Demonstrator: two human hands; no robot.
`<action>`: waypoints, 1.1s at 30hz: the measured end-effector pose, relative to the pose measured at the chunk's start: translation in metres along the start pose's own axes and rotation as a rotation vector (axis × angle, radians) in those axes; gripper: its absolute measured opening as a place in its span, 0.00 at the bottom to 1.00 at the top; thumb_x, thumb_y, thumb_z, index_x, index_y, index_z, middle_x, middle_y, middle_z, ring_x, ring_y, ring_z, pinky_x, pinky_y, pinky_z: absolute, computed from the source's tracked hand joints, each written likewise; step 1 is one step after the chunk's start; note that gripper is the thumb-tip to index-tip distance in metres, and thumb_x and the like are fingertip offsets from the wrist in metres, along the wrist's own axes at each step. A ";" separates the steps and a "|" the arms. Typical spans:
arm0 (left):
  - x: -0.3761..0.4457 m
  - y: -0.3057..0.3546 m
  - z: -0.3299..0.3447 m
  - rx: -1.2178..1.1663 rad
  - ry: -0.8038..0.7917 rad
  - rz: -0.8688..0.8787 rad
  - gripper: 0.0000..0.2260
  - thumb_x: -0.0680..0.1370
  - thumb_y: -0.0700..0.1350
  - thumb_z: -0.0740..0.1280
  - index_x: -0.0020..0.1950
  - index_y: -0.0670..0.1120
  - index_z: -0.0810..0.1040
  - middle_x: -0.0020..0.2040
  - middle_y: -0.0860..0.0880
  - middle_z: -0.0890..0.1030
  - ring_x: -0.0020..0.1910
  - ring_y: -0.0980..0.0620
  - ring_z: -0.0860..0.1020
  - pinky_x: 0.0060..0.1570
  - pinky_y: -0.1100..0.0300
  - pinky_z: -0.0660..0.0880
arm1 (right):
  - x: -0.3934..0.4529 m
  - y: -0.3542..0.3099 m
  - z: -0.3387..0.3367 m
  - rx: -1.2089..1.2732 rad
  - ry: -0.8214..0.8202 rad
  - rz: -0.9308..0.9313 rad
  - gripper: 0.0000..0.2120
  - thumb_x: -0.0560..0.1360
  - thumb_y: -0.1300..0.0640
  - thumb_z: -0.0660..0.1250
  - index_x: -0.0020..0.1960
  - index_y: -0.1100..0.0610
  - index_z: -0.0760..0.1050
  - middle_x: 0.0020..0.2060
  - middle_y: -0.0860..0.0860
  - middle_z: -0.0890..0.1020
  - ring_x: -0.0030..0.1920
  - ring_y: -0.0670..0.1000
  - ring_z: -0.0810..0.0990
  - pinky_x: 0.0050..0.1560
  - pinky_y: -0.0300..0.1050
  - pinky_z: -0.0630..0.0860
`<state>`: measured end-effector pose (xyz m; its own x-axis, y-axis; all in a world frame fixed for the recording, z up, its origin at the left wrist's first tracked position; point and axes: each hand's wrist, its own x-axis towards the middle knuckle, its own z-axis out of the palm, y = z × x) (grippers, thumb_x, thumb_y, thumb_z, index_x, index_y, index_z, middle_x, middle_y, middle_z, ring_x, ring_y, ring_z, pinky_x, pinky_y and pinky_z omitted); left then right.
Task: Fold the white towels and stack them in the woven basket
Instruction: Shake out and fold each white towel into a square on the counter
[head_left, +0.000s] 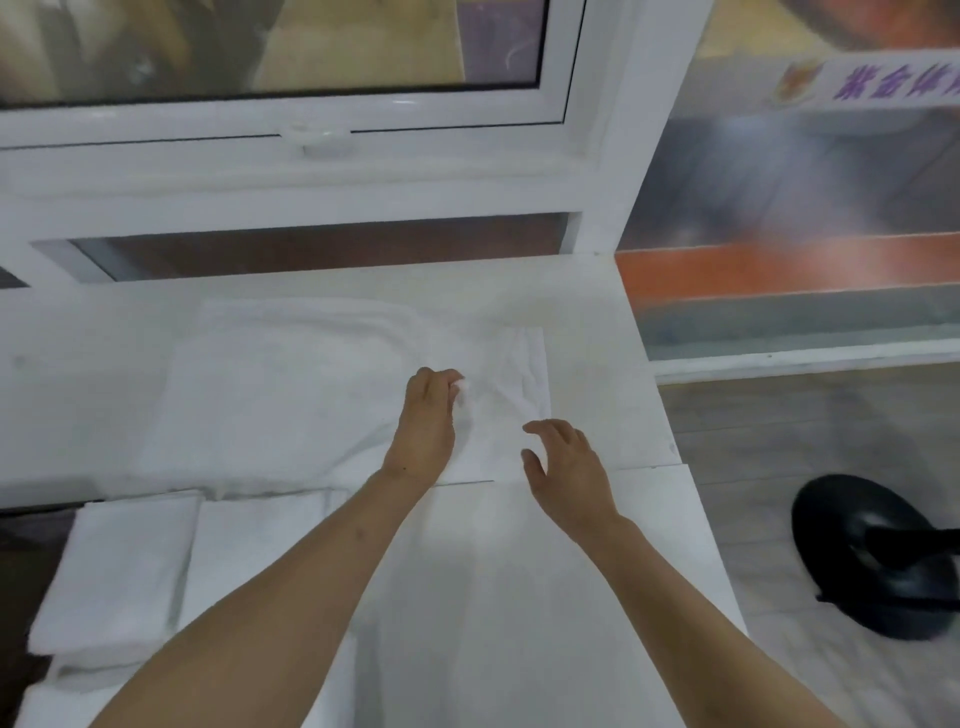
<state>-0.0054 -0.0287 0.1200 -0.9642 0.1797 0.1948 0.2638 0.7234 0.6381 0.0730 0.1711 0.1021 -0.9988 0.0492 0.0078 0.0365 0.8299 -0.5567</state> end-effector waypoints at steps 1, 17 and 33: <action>0.004 0.004 -0.016 0.027 -0.011 0.067 0.09 0.84 0.35 0.60 0.61 0.41 0.77 0.52 0.46 0.72 0.53 0.51 0.70 0.56 0.67 0.64 | 0.003 -0.012 -0.006 0.025 0.015 0.000 0.17 0.81 0.53 0.67 0.69 0.52 0.74 0.66 0.49 0.78 0.65 0.54 0.77 0.62 0.53 0.78; 0.021 0.138 -0.293 0.007 0.204 0.515 0.10 0.86 0.47 0.59 0.57 0.42 0.77 0.55 0.46 0.73 0.56 0.50 0.68 0.61 0.61 0.65 | -0.016 -0.204 -0.108 0.370 -0.053 0.009 0.09 0.80 0.43 0.67 0.57 0.46 0.78 0.48 0.42 0.83 0.51 0.51 0.83 0.57 0.57 0.80; 0.006 0.129 -0.392 -0.296 0.200 0.193 0.10 0.86 0.50 0.56 0.60 0.45 0.69 0.56 0.49 0.74 0.53 0.53 0.73 0.50 0.57 0.69 | -0.085 -0.214 -0.310 0.168 0.275 -0.138 0.04 0.78 0.53 0.73 0.45 0.52 0.83 0.38 0.45 0.84 0.40 0.44 0.79 0.40 0.40 0.73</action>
<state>0.0327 -0.1956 0.4955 -0.8797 0.1392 0.4548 0.4641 0.4603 0.7568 0.1604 0.1622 0.4782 -0.9464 0.1097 0.3037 -0.1275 0.7372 -0.6635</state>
